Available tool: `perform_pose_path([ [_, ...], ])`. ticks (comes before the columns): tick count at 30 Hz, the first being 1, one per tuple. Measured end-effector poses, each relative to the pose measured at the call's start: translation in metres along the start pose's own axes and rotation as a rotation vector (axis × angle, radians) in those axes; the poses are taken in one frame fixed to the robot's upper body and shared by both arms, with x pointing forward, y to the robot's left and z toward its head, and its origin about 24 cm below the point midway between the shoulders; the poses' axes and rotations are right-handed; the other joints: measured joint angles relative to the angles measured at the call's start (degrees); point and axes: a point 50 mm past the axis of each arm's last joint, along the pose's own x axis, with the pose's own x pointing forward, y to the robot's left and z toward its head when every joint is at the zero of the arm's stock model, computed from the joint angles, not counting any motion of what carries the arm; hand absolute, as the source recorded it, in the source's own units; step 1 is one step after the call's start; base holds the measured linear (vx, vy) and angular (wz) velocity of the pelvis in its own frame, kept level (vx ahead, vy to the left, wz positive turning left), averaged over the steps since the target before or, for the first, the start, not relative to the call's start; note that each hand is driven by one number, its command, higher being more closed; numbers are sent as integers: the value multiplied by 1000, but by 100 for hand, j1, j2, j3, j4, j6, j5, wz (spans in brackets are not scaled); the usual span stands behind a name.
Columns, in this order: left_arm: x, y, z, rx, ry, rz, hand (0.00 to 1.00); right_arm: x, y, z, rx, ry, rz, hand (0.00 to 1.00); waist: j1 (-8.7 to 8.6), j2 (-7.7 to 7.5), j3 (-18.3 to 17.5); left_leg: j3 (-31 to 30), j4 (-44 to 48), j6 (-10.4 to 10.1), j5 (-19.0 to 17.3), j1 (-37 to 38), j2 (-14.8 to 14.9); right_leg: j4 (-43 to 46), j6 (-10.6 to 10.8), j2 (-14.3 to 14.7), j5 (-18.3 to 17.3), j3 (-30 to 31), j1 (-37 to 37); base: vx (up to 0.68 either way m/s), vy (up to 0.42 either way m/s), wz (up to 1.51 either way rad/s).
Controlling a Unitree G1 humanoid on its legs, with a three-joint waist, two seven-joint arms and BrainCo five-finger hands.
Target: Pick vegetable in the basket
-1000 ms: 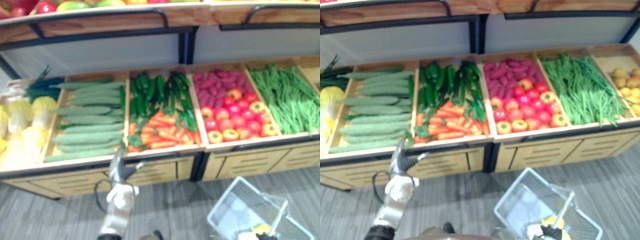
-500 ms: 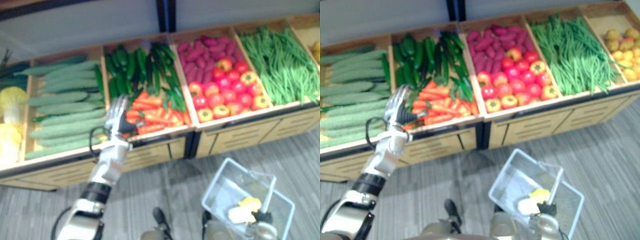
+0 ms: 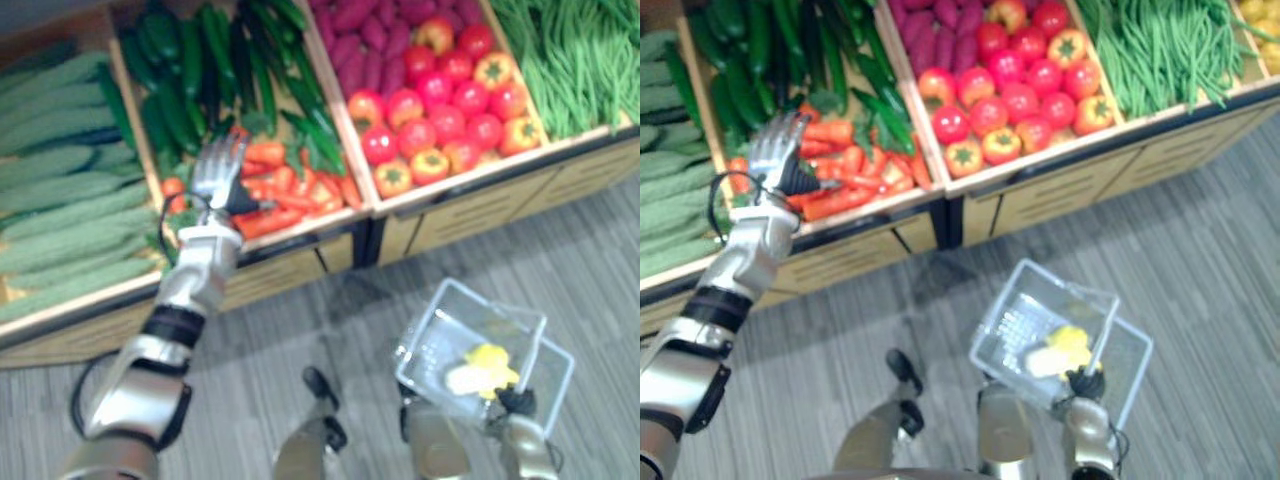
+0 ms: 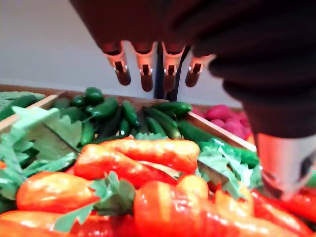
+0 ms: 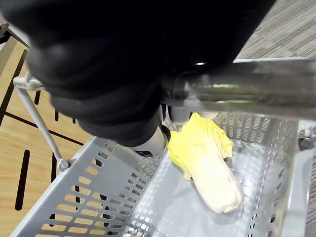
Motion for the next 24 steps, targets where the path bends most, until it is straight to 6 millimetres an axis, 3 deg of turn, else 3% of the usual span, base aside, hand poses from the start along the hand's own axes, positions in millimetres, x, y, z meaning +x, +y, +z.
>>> perform_pose_path([
  [11, 23, 18, -7, 75, 14, -3, 0, -5, 15, 36, 61, -172, 57, 100, -10, 29, 511, 547, 0, -1, 35, -339, 159, -10, -8, 115, 212, 415, -596, 30, -5, -21],
  [12, 25, 20, -7, 81, 14, -1, 100, -6, 15, 38, 72, -178, 61, 100, -10, 30, 512, 557, 0, -2, 35, -375, 161, -6, -3, 116, 217, 432, -644, 51, -1, -17],
  [20, 47, 44, -1, 165, 5, 42, 100, -16, 19, 50, 124, -244, 94, 100, 41, 14, 606, 820, 0, -97, -38, -582, 184, 21, 39, 114, 250, 568, -941, 54, 8, -7],
  [24, 50, 47, 0, 217, -4, 35, 100, -21, 23, 54, 135, -272, 124, 100, 47, 13, 624, 966, 1, -103, -45, -554, 197, 18, 43, 114, 252, 609, -944, 78, 15, -9],
])
